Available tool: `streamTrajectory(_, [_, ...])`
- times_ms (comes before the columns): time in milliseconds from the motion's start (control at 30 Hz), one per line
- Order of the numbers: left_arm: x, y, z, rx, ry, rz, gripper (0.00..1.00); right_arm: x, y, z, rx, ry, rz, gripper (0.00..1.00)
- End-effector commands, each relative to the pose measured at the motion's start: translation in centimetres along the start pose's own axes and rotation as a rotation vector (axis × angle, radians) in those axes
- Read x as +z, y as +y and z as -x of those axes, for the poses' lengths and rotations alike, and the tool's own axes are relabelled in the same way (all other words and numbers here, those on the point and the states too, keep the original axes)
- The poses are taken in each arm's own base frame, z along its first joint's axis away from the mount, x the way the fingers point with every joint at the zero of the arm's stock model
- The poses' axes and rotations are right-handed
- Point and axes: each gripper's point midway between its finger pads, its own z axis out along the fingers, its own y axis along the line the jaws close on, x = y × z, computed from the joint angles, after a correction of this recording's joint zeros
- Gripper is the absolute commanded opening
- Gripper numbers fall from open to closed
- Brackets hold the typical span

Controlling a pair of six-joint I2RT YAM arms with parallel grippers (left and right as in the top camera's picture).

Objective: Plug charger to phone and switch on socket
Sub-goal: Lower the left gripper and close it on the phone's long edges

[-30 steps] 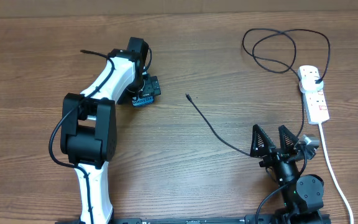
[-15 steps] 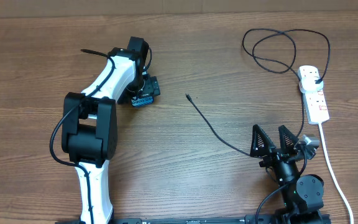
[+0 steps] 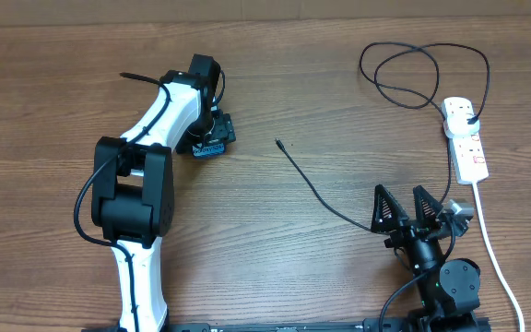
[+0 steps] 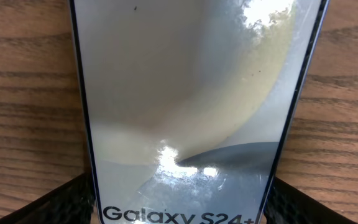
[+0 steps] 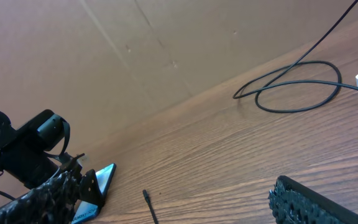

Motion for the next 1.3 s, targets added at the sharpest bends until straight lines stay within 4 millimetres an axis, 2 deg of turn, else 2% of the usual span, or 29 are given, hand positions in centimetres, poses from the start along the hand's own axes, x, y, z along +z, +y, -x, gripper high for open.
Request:
streamTrajectory(0, [3.89,-0.41,-2.44,-0.001,0.13,-0.026,0.86,-0.04,-0.03,0.21,-0.007,-0.013,0.002,1.0])
streamTrajectory(1267, [3.88,-0.59,-2.48,-0.003,0.134,-0.037,0.63,-0.04,-0.03,0.21,-0.007,-0.013,0.002,1.0])
